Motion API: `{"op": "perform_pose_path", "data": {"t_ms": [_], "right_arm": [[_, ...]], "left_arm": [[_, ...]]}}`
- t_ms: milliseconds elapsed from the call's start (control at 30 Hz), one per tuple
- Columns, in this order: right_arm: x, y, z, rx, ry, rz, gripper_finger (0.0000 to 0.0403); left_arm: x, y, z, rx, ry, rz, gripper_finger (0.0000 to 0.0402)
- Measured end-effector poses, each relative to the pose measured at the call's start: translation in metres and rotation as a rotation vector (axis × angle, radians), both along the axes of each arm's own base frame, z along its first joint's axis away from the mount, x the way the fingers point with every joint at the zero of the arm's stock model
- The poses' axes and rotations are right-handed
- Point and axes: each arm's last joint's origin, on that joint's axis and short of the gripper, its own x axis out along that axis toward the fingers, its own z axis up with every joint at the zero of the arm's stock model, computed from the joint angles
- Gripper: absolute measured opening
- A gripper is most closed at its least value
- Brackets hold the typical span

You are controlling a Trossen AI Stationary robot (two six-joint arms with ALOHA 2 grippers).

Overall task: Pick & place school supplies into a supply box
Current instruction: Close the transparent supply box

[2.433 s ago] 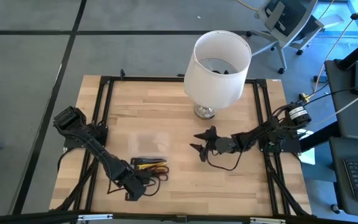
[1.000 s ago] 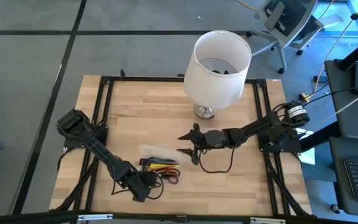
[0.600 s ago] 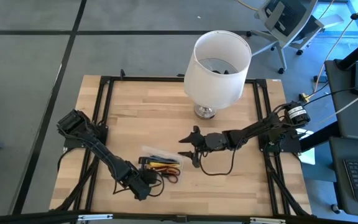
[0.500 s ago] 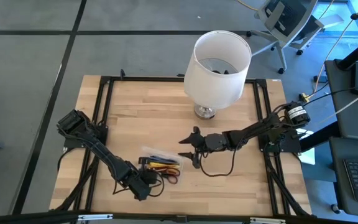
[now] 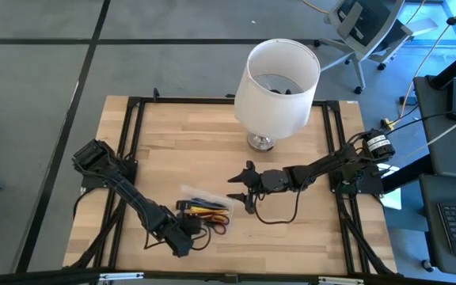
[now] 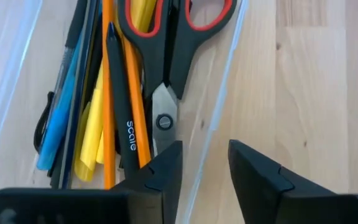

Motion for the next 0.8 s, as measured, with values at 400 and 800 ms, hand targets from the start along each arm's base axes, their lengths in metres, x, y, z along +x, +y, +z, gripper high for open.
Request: {"op": "perform_pose_path", "data": {"t_ms": [400,800], "right_arm": [[0.0,0.001,0.001,0.012,-0.006,0.023,0.0265],[-0.002,0.012,0.003,0.022,-0.023,0.08,0.0265]], "left_arm": [[0.004,-0.006,0.031,-0.045,0.07,0.079,0.0134],[-0.006,0.004,0.1,-0.152,-0.068,0.106,0.013]]}}
